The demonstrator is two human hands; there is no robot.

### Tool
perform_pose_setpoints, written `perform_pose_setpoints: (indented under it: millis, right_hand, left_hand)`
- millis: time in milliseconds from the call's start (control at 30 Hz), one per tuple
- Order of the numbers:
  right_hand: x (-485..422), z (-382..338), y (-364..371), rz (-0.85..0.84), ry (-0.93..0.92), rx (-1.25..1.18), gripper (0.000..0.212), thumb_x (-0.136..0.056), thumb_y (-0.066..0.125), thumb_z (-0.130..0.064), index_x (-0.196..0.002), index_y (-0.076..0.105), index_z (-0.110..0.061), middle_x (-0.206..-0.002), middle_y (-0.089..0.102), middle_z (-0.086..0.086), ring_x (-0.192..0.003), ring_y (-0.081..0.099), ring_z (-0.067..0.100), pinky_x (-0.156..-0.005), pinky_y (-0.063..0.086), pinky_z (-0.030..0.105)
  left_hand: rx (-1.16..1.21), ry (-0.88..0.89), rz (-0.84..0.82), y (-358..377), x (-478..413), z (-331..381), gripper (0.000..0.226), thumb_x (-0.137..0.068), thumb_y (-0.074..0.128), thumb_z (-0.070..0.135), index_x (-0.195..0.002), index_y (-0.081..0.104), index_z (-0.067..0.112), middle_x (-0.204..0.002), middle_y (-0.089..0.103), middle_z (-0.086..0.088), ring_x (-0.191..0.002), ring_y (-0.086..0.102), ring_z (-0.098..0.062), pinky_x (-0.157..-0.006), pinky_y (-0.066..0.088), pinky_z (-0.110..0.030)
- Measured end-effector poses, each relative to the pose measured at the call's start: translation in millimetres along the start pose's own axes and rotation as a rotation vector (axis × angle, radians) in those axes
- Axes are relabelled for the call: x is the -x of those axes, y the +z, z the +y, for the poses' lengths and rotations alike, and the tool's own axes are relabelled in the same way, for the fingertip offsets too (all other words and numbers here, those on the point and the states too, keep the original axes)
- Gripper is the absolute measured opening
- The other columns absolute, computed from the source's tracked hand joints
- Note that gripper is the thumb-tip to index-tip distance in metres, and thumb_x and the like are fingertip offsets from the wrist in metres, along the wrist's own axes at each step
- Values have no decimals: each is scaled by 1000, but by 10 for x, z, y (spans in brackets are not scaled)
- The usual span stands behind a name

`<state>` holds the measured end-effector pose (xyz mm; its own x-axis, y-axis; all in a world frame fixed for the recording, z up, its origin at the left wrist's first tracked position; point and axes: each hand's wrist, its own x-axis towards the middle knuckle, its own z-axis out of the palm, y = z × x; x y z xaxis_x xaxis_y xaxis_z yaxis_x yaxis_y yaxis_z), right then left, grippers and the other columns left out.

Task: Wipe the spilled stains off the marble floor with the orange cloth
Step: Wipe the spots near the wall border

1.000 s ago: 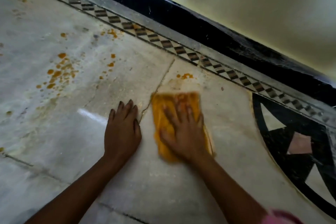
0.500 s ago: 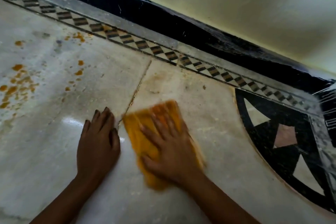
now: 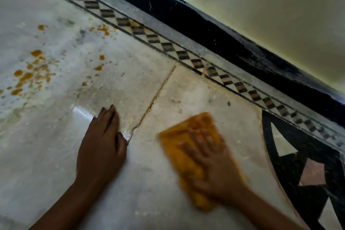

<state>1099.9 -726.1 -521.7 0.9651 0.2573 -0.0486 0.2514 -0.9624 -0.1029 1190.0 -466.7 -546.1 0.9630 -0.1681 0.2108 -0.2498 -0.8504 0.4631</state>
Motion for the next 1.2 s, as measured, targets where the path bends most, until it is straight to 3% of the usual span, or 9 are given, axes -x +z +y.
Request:
perform_pose_setpoints:
  millis: [167, 367, 467, 600, 733, 900, 1067, 1133, 1200]
  right_hand:
    - [-1507, 678, -129, 18, 638, -75, 74, -83, 21, -75, -147, 5, -42, -159, -2, 2, -145, -2, 28, -110, 3, 65]
    - [-1021, -426, 70, 17, -11, -47, 70, -83, 25, -71, -146, 11, -45, -158, 4, -3, -145, 2, 27, -110, 3, 59]
    - [-372, 380, -45, -5, 168, -17, 74, -79, 14, -79, -145, 3, -47, -156, 1, -5, -144, 9, 26, -111, 6, 58]
    - [-1507, 1019, -261, 1, 688, -85, 77, -81, 21, -78, -147, 2, -42, -158, -7, 2, -145, -4, 28, -109, 3, 67]
    - [-2305, -160, -63, -12, 418, -68, 71, -87, 22, -69, -148, 8, -36, -158, 3, 6, -144, 1, 29, -109, -2, 64]
    - [-667, -833, 161, 97, 6, -94, 60, -87, 24, -63, -145, 19, -45, -157, 11, -6, -144, 11, 23, -110, 12, 56]
    - [-519, -79, -60, -26, 413, -26, 70, -84, 8, -72, -146, -2, -40, -158, 1, 3, -144, 7, 28, -108, 13, 67]
    - [-1099, -370, -126, -55, 620, -118, 70, -88, 14, -69, -147, -5, -38, -158, -6, 5, -144, -2, 30, -108, 4, 68]
    - [-1510, -933, -77, -97, 529, -126, 66, -92, 22, -63, -148, 3, -34, -158, 2, 8, -144, 3, 32, -107, 3, 68]
  left_hand:
    - [14, -15, -21, 24, 3, 34, 55, -82, 30, 18, -123, 52, -10, -137, 47, -22, -130, 39, -34, -111, 20, -37]
    - [-20, 8, -68, -15, 25, -38, 54, -85, 31, 21, -126, 52, -6, -138, 46, -18, -130, 41, -32, -109, 25, -38]
    - [-14, 5, -73, -11, 4, -35, 54, -85, 30, 21, -125, 52, -8, -137, 47, -20, -128, 42, -33, -108, 25, -39]
    - [-33, 17, -69, 26, 8, -16, 55, -83, 30, 19, -125, 51, -10, -136, 46, -23, -128, 40, -36, -109, 23, -41]
    - [-18, -4, -70, 4, -21, -17, 54, -84, 31, 19, -124, 53, -9, -134, 49, -22, -127, 44, -36, -108, 25, -40]
    - [-37, 58, -112, -137, 201, -157, 58, -75, 35, 19, -124, 55, -5, -132, 52, -20, -124, 46, -36, -107, 25, -37]
    - [-30, 84, -96, -377, 625, -359, 50, -93, 28, 25, -121, 58, -3, -133, 52, -17, -124, 47, -30, -106, 28, -36]
    - [-39, 66, -78, -479, 744, -462, 56, -97, 21, 31, -120, 59, -2, -132, 53, -16, -124, 46, -29, -104, 31, -37]
    - [-57, 47, -56, -558, 826, -566, 60, -98, 18, 33, -117, 61, -3, -129, 56, -17, -120, 51, -31, -101, 33, -37]
